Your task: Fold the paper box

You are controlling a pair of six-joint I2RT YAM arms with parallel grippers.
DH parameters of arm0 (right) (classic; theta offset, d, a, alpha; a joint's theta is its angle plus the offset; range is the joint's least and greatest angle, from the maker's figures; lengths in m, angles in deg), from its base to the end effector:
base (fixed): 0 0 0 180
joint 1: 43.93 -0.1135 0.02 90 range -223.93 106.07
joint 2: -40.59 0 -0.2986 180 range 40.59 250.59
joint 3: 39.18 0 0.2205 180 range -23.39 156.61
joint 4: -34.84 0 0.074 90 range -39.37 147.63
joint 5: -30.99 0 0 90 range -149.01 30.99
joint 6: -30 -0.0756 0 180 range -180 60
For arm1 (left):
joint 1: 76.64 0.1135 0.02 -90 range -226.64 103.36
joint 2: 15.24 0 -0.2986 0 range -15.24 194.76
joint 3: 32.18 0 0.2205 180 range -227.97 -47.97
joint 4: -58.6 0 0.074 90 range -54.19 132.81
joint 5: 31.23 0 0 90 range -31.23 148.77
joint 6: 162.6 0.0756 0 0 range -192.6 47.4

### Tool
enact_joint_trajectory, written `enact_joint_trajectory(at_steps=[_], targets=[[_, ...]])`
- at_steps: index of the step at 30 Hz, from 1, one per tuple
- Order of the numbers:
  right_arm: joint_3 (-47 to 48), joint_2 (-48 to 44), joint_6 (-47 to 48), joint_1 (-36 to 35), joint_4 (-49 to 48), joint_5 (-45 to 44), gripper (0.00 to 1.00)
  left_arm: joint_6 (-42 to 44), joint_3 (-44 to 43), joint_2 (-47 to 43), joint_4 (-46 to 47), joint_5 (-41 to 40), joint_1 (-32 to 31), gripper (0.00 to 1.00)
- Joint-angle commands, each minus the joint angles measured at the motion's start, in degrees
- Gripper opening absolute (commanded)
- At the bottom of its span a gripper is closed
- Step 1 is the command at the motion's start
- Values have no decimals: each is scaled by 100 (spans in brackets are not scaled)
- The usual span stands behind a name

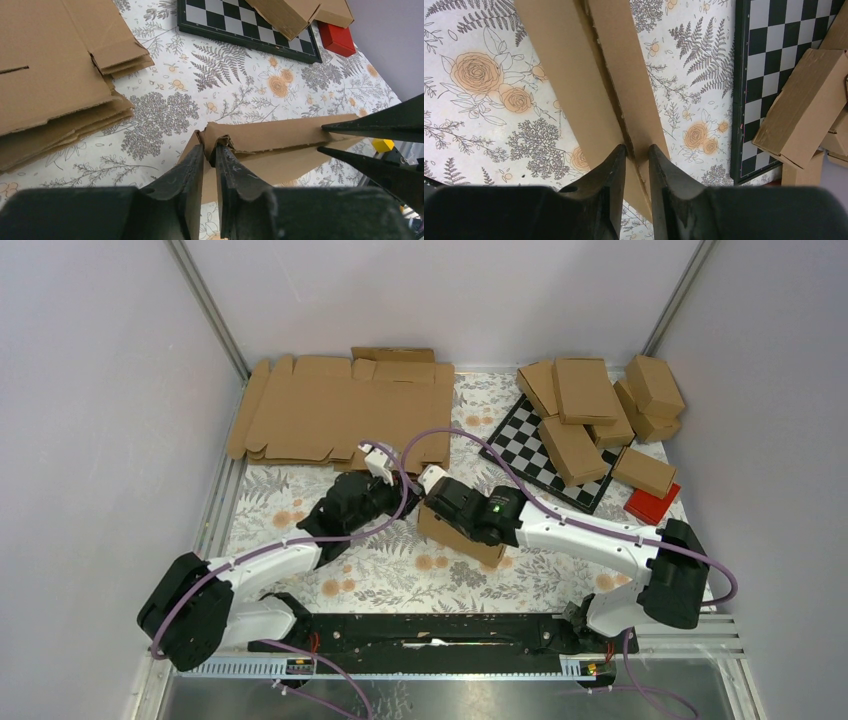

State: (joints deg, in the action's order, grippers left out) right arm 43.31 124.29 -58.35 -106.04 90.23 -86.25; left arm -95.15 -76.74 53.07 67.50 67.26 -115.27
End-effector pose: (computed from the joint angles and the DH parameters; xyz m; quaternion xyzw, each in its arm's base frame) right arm 0.1641 0.2361 0.2877 -0.4342 0.8262 -0.0543 0.3549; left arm 0.1924 -0.1681 0.2640 0.1552 0.7763 -0.3600 0.4936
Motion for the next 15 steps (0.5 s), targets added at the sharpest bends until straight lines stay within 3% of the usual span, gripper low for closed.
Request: enact_joint_trajectory(at_steps=[1,8,15], targets=[[-157,-132,-108,32,30,-88,24,-78,230,-302,-33,57,-48,25],[-222,-185,-130,35,-6,-64,24,-328,833,-941,24,-117,-41,58],[-376,-172,-286,92,-189,93,24,-892,1121,-1493,-189,-65,2,67]])
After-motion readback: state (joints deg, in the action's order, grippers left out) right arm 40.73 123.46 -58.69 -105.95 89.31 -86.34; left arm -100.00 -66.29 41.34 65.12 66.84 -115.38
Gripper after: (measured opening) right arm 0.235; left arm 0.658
